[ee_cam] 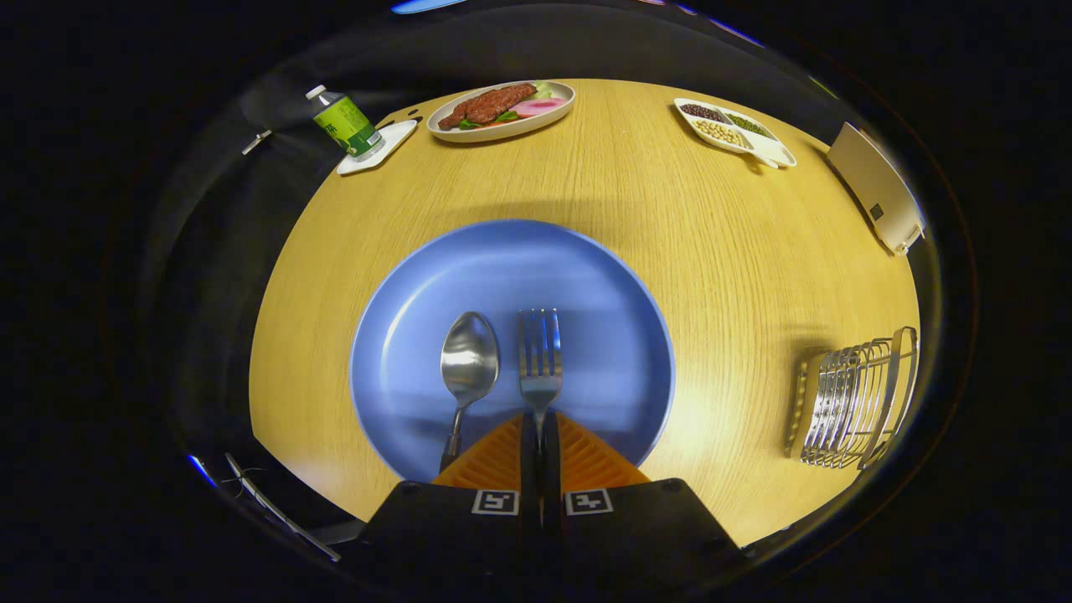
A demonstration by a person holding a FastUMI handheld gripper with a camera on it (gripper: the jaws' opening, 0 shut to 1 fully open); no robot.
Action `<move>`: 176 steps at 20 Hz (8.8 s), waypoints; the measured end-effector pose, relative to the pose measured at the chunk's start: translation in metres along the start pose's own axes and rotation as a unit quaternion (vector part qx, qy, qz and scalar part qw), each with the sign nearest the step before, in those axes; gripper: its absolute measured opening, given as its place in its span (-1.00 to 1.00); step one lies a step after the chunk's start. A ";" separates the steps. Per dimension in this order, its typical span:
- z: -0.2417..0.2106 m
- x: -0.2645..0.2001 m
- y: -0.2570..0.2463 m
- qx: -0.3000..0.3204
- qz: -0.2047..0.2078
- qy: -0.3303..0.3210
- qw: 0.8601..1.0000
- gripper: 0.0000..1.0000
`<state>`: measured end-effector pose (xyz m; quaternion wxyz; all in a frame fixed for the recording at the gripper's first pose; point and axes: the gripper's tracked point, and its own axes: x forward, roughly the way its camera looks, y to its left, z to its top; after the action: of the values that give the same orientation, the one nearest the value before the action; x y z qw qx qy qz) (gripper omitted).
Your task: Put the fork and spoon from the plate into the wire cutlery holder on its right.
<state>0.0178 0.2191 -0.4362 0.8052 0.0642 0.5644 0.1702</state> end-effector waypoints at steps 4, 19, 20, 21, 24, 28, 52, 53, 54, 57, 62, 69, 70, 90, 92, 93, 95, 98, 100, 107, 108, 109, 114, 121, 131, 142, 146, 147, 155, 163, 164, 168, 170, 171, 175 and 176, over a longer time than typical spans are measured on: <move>0.011 -0.016 0.001 0.020 0.019 -0.015 1.000 -0.89; 0.035 -0.179 -0.095 -0.025 0.038 -0.057 0.997 -0.89; 0.033 -0.185 -0.105 -0.028 0.036 -0.049 0.998 -0.89; 0.030 -0.190 -0.118 -0.031 0.032 -0.037 0.998 -0.89; 0.018 -0.195 -0.154 -0.030 0.017 0.006 0.999 -0.89; -0.003 -0.188 -0.189 -0.033 -0.005 0.077 0.997 -0.89; -0.006 -0.133 -0.232 -0.100 -0.049 0.254 0.961 -0.76; -0.001 -0.133 -0.230 -0.095 -0.047 0.240 0.965 -0.76; 0.005 -0.133 -0.228 -0.088 -0.044 0.223 0.970 -0.76; 0.026 -0.141 -0.218 -0.072 -0.030 0.162 0.984 -0.66; 0.048 -0.164 -0.175 -0.052 0.022 0.076 0.996 -0.49; 0.041 -0.169 -0.058 -0.056 0.109 0.031 0.992 -0.48; 0.037 -0.163 -0.041 -0.062 0.117 0.031 0.991 -0.35; -0.006 0.009 0.057 -0.041 0.057 0.128 0.989 -0.19; -0.008 0.017 0.053 -0.036 0.043 0.132 0.990 -0.20; -0.010 0.021 0.051 -0.032 0.039 0.136 0.990 -0.33; -0.009 0.018 0.050 -0.018 0.043 0.136 0.990 -0.79; -0.004 0.013 0.046 -0.021 0.060 0.123 0.990 -0.88; 0.002 0.000 0.045 -0.009 0.078 0.115 0.990 -0.88; 0.033 -0.054 0.024 0.032 0.117 0.068 0.990 -0.88; 0.037 -0.066 0.020 0.035 0.125 0.062 0.990 -0.87; 0.041 -0.079 0.015 0.035 0.131 0.058 0.989 -0.88; 0.050 -0.148 -0.039 0.015 0.137 0.051 0.989 -0.88; 0.020 -0.194 -0.152 -0.024 0.070 0.131 0.989 -0.88; -0.010 -0.164 -0.225 -0.057 0.007 0.306 0.950 -0.88; -0.006 -0.124 -0.224 -0.083 -0.015 0.394 0.915 -0.83; -0.001 -0.118 -0.220 -0.080 -0.003 0.379 0.922 -0.62; 0.003 -0.117 -0.219 -0.079 0.001 0.367 0.927 -0.47; 0.030 -0.151 -0.205 -0.053 0.050 0.191 0.979 0.90; 0.057 -0.219 -0.193 -0.017 0.064 -0.047 0.997 0.99; 0.058 -0.230 -0.190 -0.013 0.065 -0.075 0.995 0.99; 0.069 -0.279 -0.191 -0.011 0.047 -0.178 0.983 0.99; 0.074 -0.301 -0.190 -0.018 0.037 -0.222 0.974 0.99; 0.076 -0.312 -0.189 -0.023 0.032 -0.242 0.970 0.99; 0.074 -0.346 -0.178 -0.037 0.029 -0.302 0.952 0.99; 0.073 -0.351 -0.174 -0.039 0.032 -0.314 0.948 0.99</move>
<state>0.0141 -0.0584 -0.1499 0.9377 0.1012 0.2737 0.1886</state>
